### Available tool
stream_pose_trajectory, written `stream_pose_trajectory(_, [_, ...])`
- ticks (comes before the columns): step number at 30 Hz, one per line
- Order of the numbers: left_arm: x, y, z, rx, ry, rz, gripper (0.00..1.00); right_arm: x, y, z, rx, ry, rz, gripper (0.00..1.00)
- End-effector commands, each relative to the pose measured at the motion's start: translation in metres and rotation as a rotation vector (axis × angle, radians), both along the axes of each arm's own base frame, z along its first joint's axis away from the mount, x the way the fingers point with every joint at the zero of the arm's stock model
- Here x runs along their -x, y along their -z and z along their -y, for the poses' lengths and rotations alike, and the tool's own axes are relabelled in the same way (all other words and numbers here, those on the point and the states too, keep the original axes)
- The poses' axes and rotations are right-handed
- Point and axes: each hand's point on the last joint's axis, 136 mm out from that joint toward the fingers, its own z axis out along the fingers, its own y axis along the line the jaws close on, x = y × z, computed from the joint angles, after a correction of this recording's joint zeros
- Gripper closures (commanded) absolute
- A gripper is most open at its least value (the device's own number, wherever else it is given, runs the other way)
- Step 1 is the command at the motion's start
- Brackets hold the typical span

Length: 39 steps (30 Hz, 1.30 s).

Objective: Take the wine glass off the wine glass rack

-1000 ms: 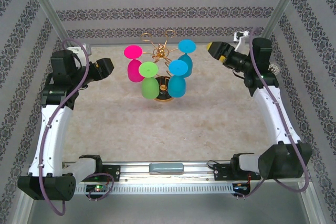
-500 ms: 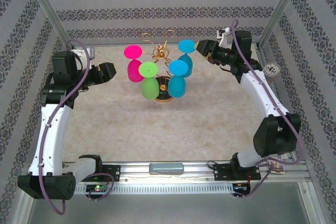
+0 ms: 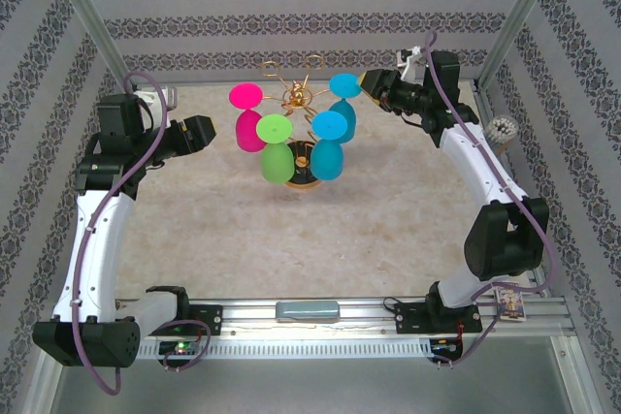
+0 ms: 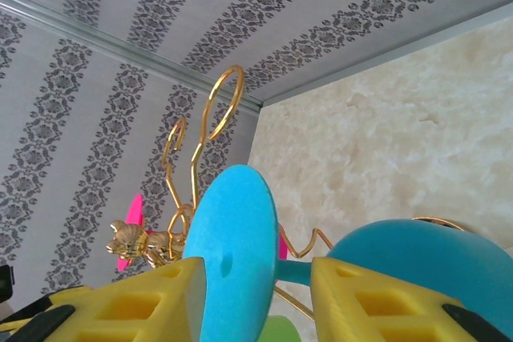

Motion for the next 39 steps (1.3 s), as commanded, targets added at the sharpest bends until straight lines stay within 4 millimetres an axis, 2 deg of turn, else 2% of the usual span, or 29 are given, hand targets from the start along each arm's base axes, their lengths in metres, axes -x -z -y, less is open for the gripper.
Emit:
stream_pose_trajectory(1, [-0.0003,-0.0011,0.0064,-0.005,0.034,0.022,0.35,-0.0046,-0.0109,-0.0062,-0.019,-0.014,0.027,0.62])
stream_pose_trajectory(9, [0.0006,0.0,0.006,-0.005,0.03,0.023,0.36,-0.0075,-0.0082,-0.0061,-0.027,-0.013,0.012,0.64])
stream_pose_trajectory(20, [-0.0007,-0.002,0.005,-0.008,0.023,0.031,0.37,-0.0062,-0.0103,-0.0083,-0.04,-0.027,0.012,0.78])
stream_pose_trajectory(32, [-0.0021,-0.0031,0.0042,-0.007,0.017,0.033,0.38,-0.0028,-0.0134,-0.0083,-0.061,-0.035,0.004,0.98])
stream_pose_trajectory(39, [-0.0025,-0.0038,0.0031,-0.013,0.012,0.043,0.4,-0.0005,-0.0155,-0.0083,-0.088,-0.045,-0.019,1.0])
